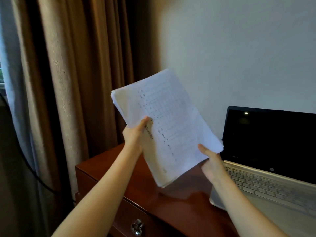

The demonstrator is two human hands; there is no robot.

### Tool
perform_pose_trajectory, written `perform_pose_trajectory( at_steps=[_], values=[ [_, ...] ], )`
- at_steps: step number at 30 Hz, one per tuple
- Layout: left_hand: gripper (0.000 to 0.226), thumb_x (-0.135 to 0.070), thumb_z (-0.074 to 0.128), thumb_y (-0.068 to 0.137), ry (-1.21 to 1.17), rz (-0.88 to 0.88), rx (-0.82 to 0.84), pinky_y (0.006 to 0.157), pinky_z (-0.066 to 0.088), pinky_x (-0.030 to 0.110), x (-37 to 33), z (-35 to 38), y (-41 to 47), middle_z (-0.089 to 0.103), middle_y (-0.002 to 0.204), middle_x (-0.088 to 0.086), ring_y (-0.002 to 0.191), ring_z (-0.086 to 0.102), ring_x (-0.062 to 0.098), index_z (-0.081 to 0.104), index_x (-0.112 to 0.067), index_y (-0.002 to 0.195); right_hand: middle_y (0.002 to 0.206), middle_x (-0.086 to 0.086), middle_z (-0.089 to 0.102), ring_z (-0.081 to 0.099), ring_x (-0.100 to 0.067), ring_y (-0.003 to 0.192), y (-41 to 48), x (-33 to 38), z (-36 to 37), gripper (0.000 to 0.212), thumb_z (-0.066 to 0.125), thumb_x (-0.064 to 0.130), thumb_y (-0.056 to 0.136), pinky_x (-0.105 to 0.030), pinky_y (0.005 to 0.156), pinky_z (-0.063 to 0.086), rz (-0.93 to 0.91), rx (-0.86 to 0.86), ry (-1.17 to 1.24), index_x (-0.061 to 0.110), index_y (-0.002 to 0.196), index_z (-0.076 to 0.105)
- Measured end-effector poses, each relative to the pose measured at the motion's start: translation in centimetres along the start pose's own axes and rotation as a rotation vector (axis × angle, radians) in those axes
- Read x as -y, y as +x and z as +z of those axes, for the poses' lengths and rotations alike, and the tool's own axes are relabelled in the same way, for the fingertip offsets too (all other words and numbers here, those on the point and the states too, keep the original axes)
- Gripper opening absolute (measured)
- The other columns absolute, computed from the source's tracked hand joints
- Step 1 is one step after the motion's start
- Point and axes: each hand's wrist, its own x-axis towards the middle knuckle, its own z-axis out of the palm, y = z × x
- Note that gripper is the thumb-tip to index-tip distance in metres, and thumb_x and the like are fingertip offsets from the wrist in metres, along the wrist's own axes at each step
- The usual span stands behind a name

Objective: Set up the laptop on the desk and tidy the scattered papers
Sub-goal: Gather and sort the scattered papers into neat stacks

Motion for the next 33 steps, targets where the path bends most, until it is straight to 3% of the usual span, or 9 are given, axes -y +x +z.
perform_pose_trajectory(
  at_steps=[4, 8, 13, 18, 22, 25, 27, 30, 33],
  values=[
    [0.018, -0.017, 0.077, 0.075, 0.186, 0.098, 0.141, 0.058, 0.055, 0.025, -1.0, 0.0, -0.5, 0.066, 0.089, 0.003, 0.075, 0.064, 0.015, 0.062, -0.016, 0.085, 0.094, -0.009, 0.068, 0.069, -0.015, 0.071, 0.0, 1.3, -1.5, 0.021, 0.063, -0.001, 0.083, -0.025, 0.064, 0.056, -0.099, 0.051, -0.478, 0.004, 0.103, 0.062],
    [0.019, -0.019, 0.078, 0.073, 0.258, 0.121, 0.250, 0.066, 0.056, 0.032, -1.0, 1.0, -1.1, 0.067, 0.090, 0.006, 0.082, 0.066, 0.024, 0.064, -0.014, 0.085, 0.105, -0.007, 0.063, 0.060, -0.023, 0.096, 0.1, 2.2, 0.7, 0.031, 0.060, 0.000, 0.088, -0.034, 0.089, 0.046, -0.192, 0.013, -0.532, 0.004, 0.118, 0.057],
    [0.020, -0.021, 0.077, 0.075, 0.282, 0.256, 0.344, 0.064, 0.057, 0.025, -3.3, 1.8, -0.6, 0.066, 0.091, 0.000, 0.083, 0.066, 0.017, 0.062, -0.020, 0.089, 0.098, 0.002, 0.064, 0.059, -0.019, 0.099, -0.2, 4.0, 1.8, 0.029, 0.066, 0.009, 0.083, -0.029, 0.086, 0.045, -0.273, 0.096, -0.517, 0.014, 0.110, 0.056],
    [0.043, -0.039, 0.067, 0.065, 0.295, 0.410, 0.443, 0.056, 0.050, 0.012, -5.9, 2.3, -0.7, 0.062, 0.096, -0.004, 0.081, 0.063, 0.007, 0.053, -0.024, 0.103, 0.103, 0.004, 0.068, 0.064, -0.015, 0.099, 0.7, 6.7, 2.7, 0.089, 0.084, 0.065, 0.031, -0.029, 0.084, 0.050, -0.305, 0.164, -0.406, 0.022, 0.104, 0.059],
    [0.054, -0.044, 0.068, 0.064, 0.289, 0.420, 0.449, 0.060, 0.052, 0.017, -6.0, 2.6, -0.4, 0.061, 0.102, -0.002, 0.086, 0.062, 0.010, 0.051, -0.023, 0.111, 0.113, 0.004, 0.067, 0.062, -0.008, 0.104, 1.0, 7.5, 4.7, 0.098, 0.082, 0.070, 0.025, -0.023, 0.084, 0.049, -0.329, 0.237, -0.381, 0.026, 0.110, 0.059],
    [0.070, -0.047, 0.069, 0.062, 0.276, 0.368, 0.402, 0.060, 0.052, 0.017, -5.2, 1.6, 0.3, 0.062, 0.107, -0.002, 0.089, 0.063, 0.009, 0.048, -0.018, 0.123, 0.113, 0.000, 0.066, 0.061, -0.017, 0.109, 1.1, 7.2, 4.6, 0.105, 0.084, 0.067, 0.019, -0.035, 0.096, 0.047, -0.284, 0.218, -0.376, 0.021, 0.110, 0.059],
    [0.073, -0.051, 0.073, 0.056, 0.307, 0.307, 0.442, 0.066, 0.054, 0.023, -4.3, 1.0, 0.4, 0.064, 0.108, 0.001, 0.092, 0.065, 0.015, 0.054, -0.019, 0.118, 0.110, 0.000, 0.067, 0.059, -0.021, 0.112, 0.7, 6.8, 4.5, 0.097, 0.087, 0.061, 0.022, -0.039, 0.102, 0.043, -0.227, 0.238, -0.414, 0.020, 0.106, 0.061],
    [0.051, -0.045, 0.074, 0.059, 0.310, 0.235, 0.472, 0.073, 0.055, 0.033, -3.7, 1.0, 0.3, 0.066, 0.102, 0.004, 0.093, 0.065, 0.023, 0.061, -0.022, 0.103, 0.104, 0.000, 0.068, 0.060, -0.024, 0.111, 0.9, 6.5, 5.1, 0.056, 0.086, 0.031, 0.056, -0.040, 0.102, 0.043, -0.197, 0.229, -0.461, 0.017, 0.104, 0.062],
    [0.030, -0.030, 0.076, 0.075, 0.339, 0.232, 0.455, 0.061, 0.054, 0.024, -4.0, 1.5, 0.5, 0.065, 0.093, 0.000, 0.085, 0.064, 0.016, 0.060, -0.022, 0.099, 0.103, 0.000, 0.068, 0.062, -0.021, 0.104, 1.3, 6.6, 6.1, 0.031, 0.074, 0.015, 0.073, -0.034, 0.091, 0.047, -0.206, 0.242, -0.457, 0.018, 0.101, 0.062]
  ],
)
